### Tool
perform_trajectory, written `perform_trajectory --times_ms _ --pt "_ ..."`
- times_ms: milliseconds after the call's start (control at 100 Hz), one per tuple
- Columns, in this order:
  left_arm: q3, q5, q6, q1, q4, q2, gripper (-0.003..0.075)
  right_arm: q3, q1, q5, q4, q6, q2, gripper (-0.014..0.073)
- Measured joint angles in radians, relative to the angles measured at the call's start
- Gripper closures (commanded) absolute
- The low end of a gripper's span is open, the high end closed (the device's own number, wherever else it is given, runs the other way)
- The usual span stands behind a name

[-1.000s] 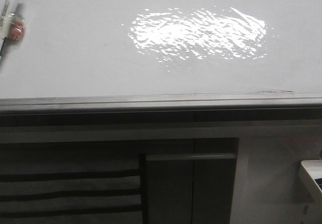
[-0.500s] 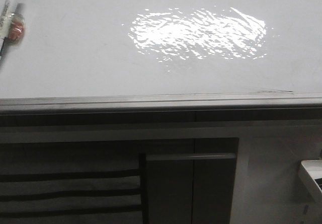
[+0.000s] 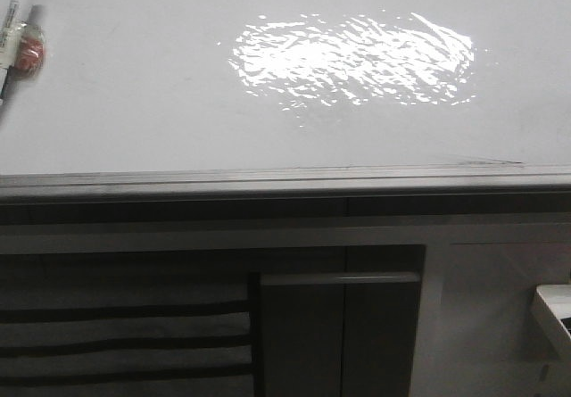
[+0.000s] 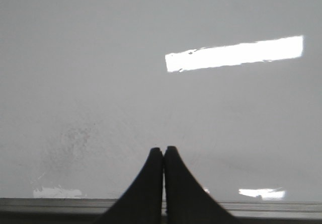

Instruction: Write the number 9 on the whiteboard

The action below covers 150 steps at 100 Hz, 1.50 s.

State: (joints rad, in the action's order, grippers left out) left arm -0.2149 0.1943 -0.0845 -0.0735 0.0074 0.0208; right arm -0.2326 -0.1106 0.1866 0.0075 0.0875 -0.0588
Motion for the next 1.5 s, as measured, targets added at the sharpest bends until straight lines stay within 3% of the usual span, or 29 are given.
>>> perform_trajectory --times_ms 320,950,1020,1170,1240,1320,1500 --pt "-0.28 0.231 0.0 0.0 0.0 0.26 0.0741 -0.274 0.0 0.21 -0.087 0.0 -0.301 0.0666" --pt "-0.293 0.252 0.0 0.0 0.0 0.307 0.0732 -0.292 0.0 0.218 -0.092 0.0 -0.386 0.0655" --pt "-0.293 0.252 0.0 0.0 0.009 0.307 0.0657 -0.292 0.0 0.218 -0.092 0.0 -0.386 0.0582" --pt "-0.293 0.252 0.0 0.0 0.038 0.307 0.0317 -0.292 0.0 0.218 -0.092 0.0 -0.386 0.0286" --pt "-0.293 0.252 0.0 0.0 0.043 0.307 0.0223 -0.292 0.0 0.218 -0.092 0.0 -0.386 0.0178" --pt "-0.293 0.252 0.0 0.0 0.045 0.307 0.0218 -0.292 0.0 0.218 -0.092 0.0 -0.386 0.0133" --pt "-0.293 0.252 0.0 0.0 0.046 0.307 0.0254 -0.292 0.0 0.216 -0.092 0.0 -0.386 0.0135"
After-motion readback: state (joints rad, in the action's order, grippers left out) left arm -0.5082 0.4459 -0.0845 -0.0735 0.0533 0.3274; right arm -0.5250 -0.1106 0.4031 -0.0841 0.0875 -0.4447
